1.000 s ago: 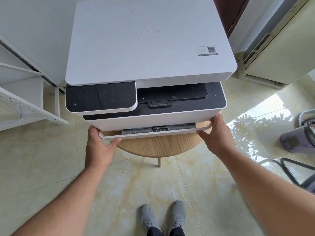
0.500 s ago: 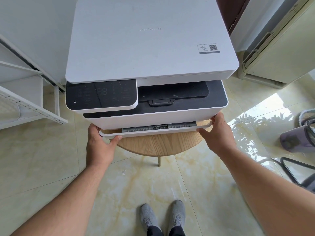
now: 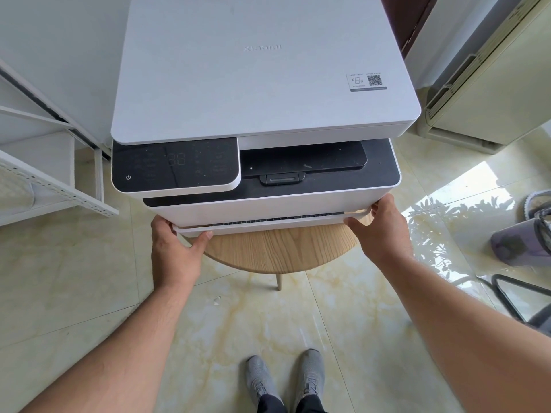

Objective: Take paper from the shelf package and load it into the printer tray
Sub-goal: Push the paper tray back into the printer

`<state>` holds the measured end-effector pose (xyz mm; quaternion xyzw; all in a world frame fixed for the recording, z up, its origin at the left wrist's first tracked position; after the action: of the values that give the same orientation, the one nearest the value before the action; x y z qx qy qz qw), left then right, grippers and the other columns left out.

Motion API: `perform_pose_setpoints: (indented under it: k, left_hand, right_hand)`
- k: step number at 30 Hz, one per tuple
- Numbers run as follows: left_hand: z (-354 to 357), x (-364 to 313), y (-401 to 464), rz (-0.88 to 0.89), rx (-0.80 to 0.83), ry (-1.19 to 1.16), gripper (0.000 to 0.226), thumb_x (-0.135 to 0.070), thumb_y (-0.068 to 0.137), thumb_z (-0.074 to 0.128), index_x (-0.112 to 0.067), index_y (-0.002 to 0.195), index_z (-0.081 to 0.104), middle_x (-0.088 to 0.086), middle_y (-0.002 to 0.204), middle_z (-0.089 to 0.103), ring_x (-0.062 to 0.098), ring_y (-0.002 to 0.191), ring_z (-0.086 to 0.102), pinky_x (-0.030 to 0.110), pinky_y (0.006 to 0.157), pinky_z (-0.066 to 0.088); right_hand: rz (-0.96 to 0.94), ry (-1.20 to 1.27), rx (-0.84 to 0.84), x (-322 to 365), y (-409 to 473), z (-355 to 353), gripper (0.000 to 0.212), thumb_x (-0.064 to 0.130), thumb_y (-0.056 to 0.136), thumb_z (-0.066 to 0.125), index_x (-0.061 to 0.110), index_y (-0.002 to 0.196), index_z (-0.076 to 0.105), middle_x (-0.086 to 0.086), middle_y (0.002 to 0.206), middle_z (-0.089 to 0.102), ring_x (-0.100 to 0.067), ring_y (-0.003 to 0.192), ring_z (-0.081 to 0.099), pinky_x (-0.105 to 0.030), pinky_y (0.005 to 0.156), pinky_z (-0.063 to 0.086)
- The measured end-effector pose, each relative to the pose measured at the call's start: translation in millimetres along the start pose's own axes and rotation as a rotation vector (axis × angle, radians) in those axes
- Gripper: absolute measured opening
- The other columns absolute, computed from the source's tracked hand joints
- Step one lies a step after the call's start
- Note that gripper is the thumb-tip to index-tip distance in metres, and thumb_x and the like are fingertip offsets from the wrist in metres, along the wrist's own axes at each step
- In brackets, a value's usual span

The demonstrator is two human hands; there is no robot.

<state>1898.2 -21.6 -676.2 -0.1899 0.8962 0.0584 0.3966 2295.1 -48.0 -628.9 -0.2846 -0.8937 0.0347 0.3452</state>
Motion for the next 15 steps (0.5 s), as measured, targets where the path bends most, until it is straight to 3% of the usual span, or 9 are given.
perform_pose_setpoints:
  k: [15]
  left_hand:
    - [-1.2,-9.8,-1.3,-0.026,-0.048,-0.004,0.069,-0.032,0.075,0.090,-0.015,0.122,0.043,0.004,0.122,0.062,0.015,0.100,0.053,0.033,0.081,0.047]
  right_hand:
    - [0.029,0.021,-0.053,0.7,2.0,2.4,0.050,0.026,0.087,0.083,0.018,0.126,0.052,0.000,0.125,0.070,-0.027,0.118,0.065,-0.032,0.082,0.048]
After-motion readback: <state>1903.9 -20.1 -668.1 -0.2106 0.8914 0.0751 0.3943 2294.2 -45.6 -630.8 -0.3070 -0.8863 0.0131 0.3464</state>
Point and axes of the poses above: each hand's wrist, its own y-axis towards the middle knuckle, its own z-axis out of the palm, x = y × z, the point moved 5 cm from there along y, towards the middle knuckle
